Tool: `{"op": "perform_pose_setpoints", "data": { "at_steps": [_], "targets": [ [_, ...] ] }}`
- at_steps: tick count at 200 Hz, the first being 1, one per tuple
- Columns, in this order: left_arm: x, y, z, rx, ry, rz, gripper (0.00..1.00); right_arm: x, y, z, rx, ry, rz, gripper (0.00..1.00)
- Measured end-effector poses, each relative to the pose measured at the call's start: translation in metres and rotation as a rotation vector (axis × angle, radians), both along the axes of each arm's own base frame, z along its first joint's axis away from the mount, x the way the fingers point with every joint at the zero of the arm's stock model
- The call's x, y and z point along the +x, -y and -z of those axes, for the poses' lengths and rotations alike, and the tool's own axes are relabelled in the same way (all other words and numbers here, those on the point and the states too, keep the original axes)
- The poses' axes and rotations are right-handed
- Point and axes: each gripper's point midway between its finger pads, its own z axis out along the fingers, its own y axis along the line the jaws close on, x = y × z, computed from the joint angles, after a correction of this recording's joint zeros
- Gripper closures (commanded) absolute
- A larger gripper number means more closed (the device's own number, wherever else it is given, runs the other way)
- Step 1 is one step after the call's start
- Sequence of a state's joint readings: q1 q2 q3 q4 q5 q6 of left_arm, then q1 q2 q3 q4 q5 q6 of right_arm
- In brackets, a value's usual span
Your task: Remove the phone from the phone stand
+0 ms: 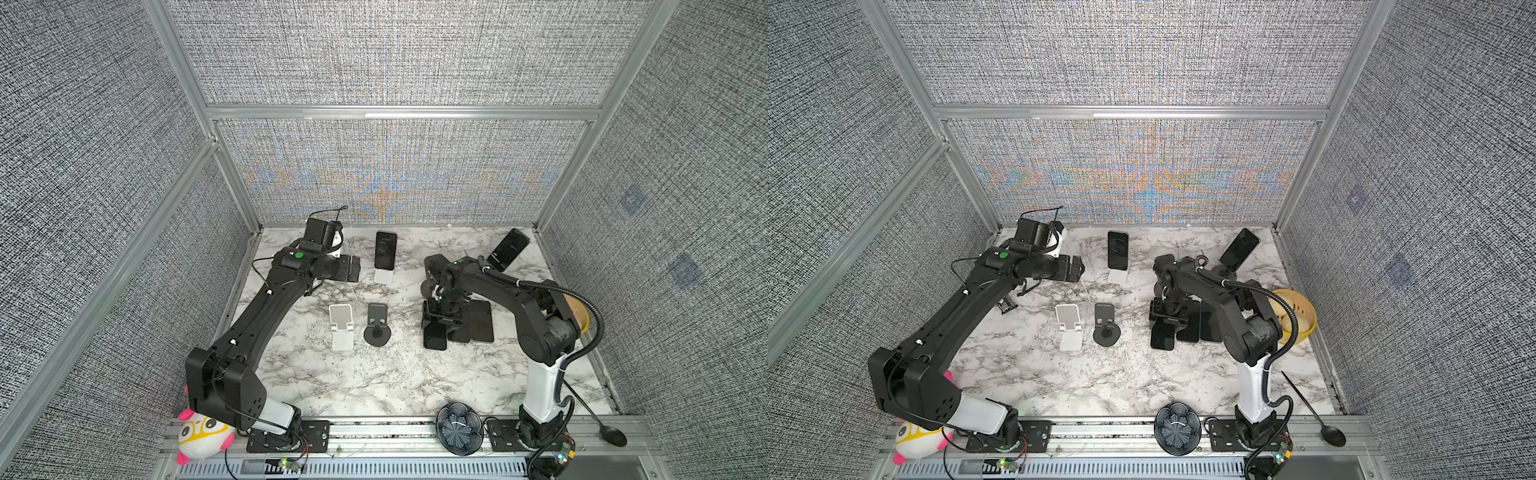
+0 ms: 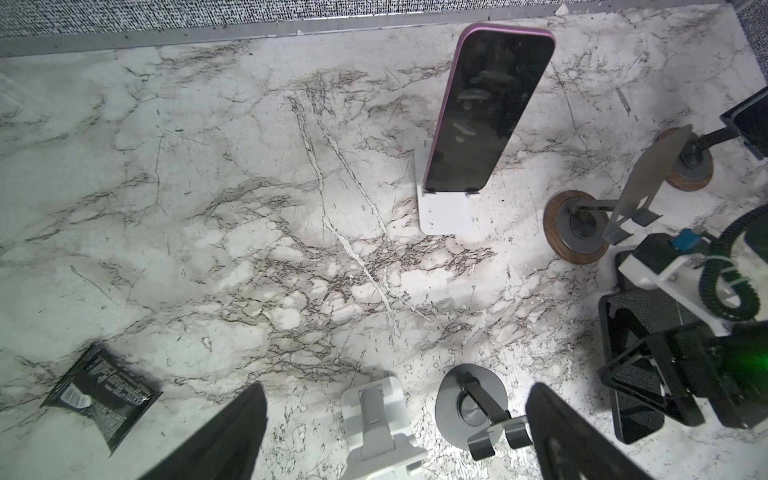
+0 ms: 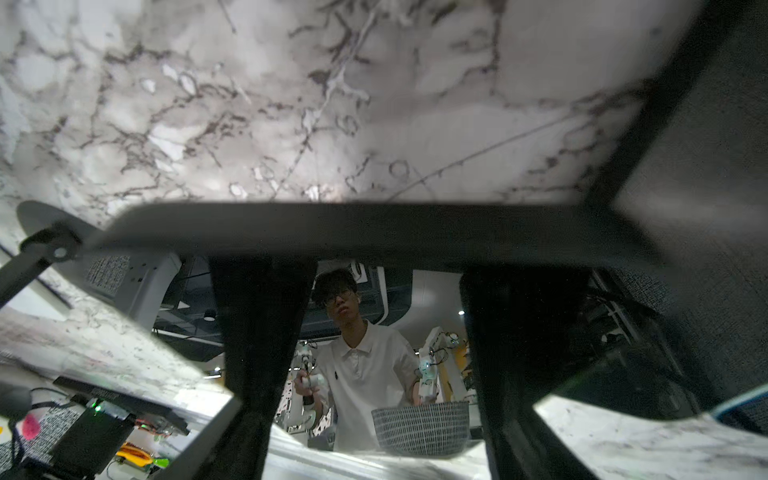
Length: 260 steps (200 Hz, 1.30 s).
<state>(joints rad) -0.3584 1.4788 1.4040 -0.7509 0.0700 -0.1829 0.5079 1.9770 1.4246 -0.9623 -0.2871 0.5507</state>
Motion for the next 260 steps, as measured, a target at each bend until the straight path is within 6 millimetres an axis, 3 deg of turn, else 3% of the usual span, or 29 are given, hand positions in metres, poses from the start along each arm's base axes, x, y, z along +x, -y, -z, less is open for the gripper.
{"op": "perform_pose_setpoints", "data": {
  "at_steps": [91,157,224,245,260],
  "targets": [
    [0.001,-0.002,0.0,0.01,0.004,-0.005,0.02,0.019,0.01,0.015,-0.055,0.031,0.03,0.19],
    [0.001,-0.003,0.0,0.011,0.004,-0.007,0.02,0.03,0.01,0.009,-0.057,0.079,0.025,0.16],
    [0.001,-0.003,0.0,0.01,0.004,-0.007,0.02,0.023,0.024,-0.031,-0.058,0.153,0.01,0.16],
    [0.001,-0.003,0.0,0.01,0.004,-0.007,0.02,0.031,0.034,-0.058,-0.03,0.22,-0.01,0.17],
    [0.001,-0.003,-0.001,0.011,0.007,-0.004,0.02,0.048,0.043,-0.089,0.006,0.314,-0.062,0.18]
  ]
}}
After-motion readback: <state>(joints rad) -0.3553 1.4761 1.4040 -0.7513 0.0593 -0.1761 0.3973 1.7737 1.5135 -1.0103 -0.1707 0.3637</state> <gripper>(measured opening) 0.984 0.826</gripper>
